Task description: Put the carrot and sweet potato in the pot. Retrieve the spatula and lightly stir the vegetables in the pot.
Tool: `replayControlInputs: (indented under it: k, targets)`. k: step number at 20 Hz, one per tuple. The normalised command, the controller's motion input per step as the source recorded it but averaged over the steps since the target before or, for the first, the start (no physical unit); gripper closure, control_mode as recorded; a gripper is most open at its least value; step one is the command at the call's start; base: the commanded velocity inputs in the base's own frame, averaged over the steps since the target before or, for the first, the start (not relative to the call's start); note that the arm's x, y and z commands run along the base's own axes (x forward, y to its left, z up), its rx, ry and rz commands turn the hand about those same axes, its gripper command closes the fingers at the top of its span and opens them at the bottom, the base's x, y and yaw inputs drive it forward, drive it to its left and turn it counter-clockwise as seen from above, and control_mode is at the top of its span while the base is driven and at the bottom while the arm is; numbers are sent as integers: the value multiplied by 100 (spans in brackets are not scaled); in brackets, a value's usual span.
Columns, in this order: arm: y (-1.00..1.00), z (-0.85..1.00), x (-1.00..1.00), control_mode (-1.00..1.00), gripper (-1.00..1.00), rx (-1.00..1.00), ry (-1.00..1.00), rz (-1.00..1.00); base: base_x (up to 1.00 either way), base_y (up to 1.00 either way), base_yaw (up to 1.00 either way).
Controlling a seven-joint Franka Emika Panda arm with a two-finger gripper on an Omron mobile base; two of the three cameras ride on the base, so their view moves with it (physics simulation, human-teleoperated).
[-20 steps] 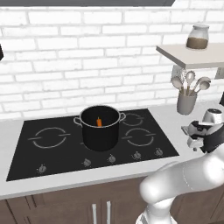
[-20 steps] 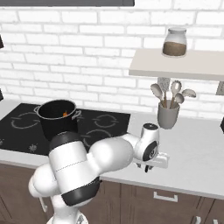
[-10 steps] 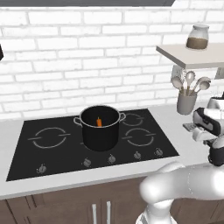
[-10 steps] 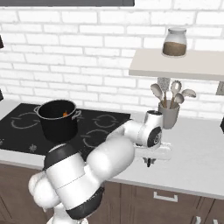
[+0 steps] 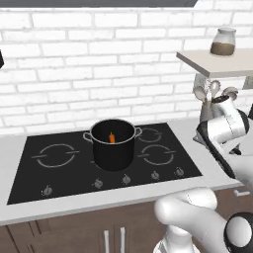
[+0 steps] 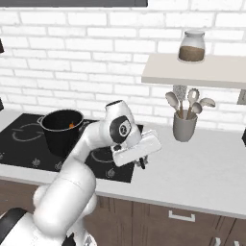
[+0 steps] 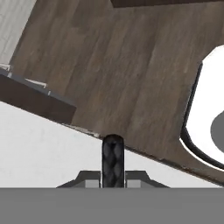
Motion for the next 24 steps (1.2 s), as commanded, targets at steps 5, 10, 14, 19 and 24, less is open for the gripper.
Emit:
replayControlInputs:
  k: [5,10,14,19,24]
  targets:
    - [50,100,-21,-100,100,-34,-15,45,0,0,0]
    - [15,100,1,-100,100,-29,-7,53,0,0,0]
    - [6,97,-1,-100,100,-34,-8,52,0,0,0]
    - [19,72,-10,-100,100,-46,-3,46,0,0,0]
    - [54,78,-4,-100,100,-46,5,38,0,0,0]
